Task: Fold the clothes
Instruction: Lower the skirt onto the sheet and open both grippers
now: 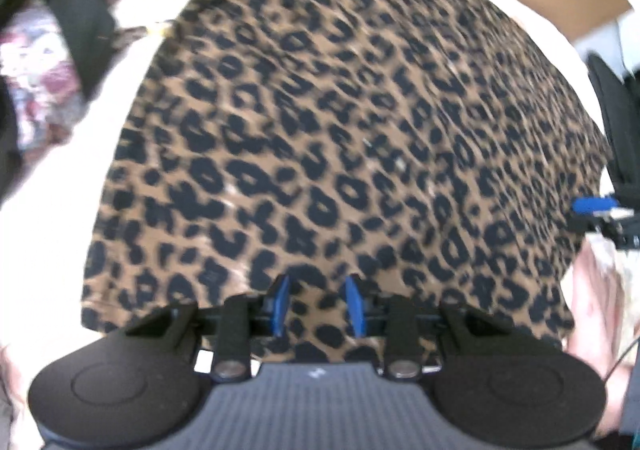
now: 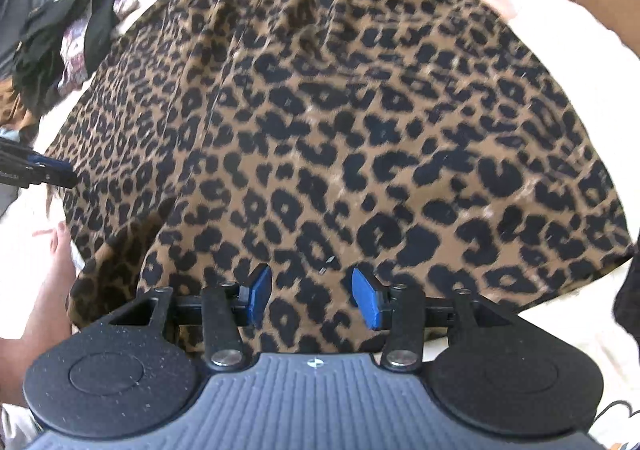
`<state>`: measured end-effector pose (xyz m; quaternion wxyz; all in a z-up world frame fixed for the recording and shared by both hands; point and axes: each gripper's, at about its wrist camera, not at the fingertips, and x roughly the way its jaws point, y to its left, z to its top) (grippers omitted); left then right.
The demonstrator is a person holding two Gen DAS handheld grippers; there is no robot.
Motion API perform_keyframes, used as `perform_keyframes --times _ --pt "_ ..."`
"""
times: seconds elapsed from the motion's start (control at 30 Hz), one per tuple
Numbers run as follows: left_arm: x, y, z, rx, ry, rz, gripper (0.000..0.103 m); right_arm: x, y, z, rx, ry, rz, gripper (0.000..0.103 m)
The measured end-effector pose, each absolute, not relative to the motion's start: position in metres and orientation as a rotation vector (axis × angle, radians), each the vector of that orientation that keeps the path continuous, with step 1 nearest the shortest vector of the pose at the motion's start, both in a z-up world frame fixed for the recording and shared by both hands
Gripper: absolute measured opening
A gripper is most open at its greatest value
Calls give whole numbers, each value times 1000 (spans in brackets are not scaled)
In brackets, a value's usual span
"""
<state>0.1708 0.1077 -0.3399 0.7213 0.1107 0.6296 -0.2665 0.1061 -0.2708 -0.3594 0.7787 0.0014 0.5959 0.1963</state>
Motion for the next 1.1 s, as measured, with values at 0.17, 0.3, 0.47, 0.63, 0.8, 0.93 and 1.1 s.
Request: perform_keyframes --times 0.17,0.3,0.47,0.63,0.8,0.93,1.1 --pt "185 132 -334 220 1331 -456 33 109 -289 -355 7 1227 330 52" --pt "198 152 -333 199 1301 -323 33 114 -308 -357 -10 1180 244 52" --pt "211 180 -333 189 1276 -200 33 119 -332 -365 -53 1141 150 52" --pt "213 201 -339 165 1293 -143 33 124 -347 -382 -79 1142 87 52" --pt "212 211 -344 167 1318 -148 37 114 -351 -384 -106 1133 78 52" --pt "214 216 -344 149 1325 -142 41 111 -357 -380 -106 1131 42 52" --pt "217 216 -339 100 1322 -129 33 114 -362 -370 -132 1080 8 52"
